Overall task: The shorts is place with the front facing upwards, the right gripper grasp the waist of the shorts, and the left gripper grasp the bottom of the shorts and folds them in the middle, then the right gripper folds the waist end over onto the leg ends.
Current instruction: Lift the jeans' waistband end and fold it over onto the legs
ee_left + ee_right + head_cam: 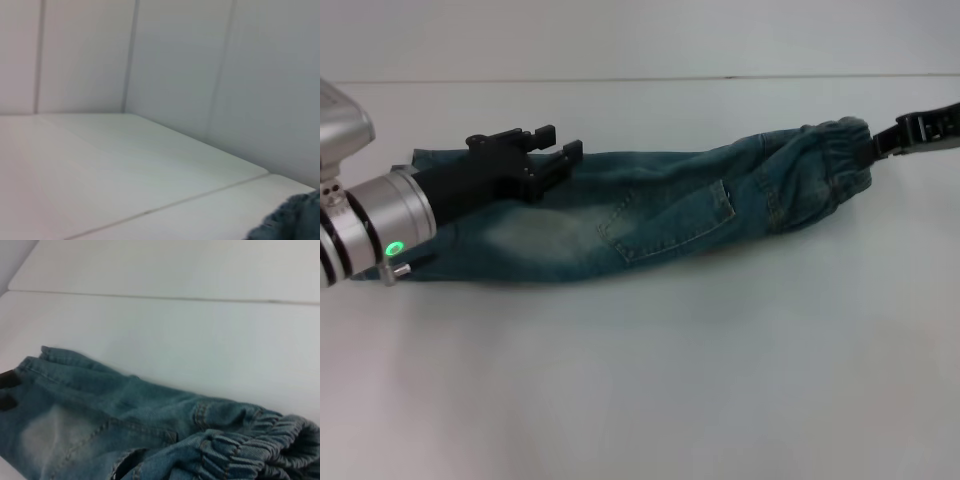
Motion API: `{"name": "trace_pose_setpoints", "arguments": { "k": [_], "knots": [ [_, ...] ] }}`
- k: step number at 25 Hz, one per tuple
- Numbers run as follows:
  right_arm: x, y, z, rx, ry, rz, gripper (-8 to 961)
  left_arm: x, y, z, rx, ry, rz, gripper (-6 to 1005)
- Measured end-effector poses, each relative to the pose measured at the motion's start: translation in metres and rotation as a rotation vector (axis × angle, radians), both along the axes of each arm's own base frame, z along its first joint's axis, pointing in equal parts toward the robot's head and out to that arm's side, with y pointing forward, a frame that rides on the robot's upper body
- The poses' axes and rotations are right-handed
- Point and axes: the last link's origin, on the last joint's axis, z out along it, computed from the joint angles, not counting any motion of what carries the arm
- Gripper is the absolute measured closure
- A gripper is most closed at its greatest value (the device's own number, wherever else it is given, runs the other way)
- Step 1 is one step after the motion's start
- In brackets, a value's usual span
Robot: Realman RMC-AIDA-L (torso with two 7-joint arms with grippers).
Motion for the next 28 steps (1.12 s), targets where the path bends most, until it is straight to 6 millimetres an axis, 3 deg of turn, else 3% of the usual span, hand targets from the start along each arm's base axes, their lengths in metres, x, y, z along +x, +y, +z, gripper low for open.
{"name": "trace_pose_setpoints", "arguments": {
  "k": [3, 8, 11, 17, 28],
  "knots": [
    [-0.009, 0.004, 0.001, -0.003, -0.002, 0.024, 878, -0.004, 0.005, -0.009, 0.093, 0.001, 0.030, 402],
    [-0.025, 0.009, 0.002, -0.012, 0.008, 0.063, 877, -0.008, 0.010, -0.023, 0.243, 0.060, 0.044, 641],
    [-0.037, 0.013, 0.002, -0.010, 0.018, 0.093, 877, -0.006, 0.012, -0.032, 0.280, 0.110, 0.033, 853],
    [-0.067, 0.020, 0.007, 0.016, 0.088, 0.174, 878, -0.003, 0.013, -0.050, 0.305, 0.202, 0.030, 1001],
    [-0.112, 0.031, 0.008, 0.035, 0.160, 0.316, 878, -0.001, 0.004, -0.076, 0.314, 0.348, 0.008, 999]
  ]
}}
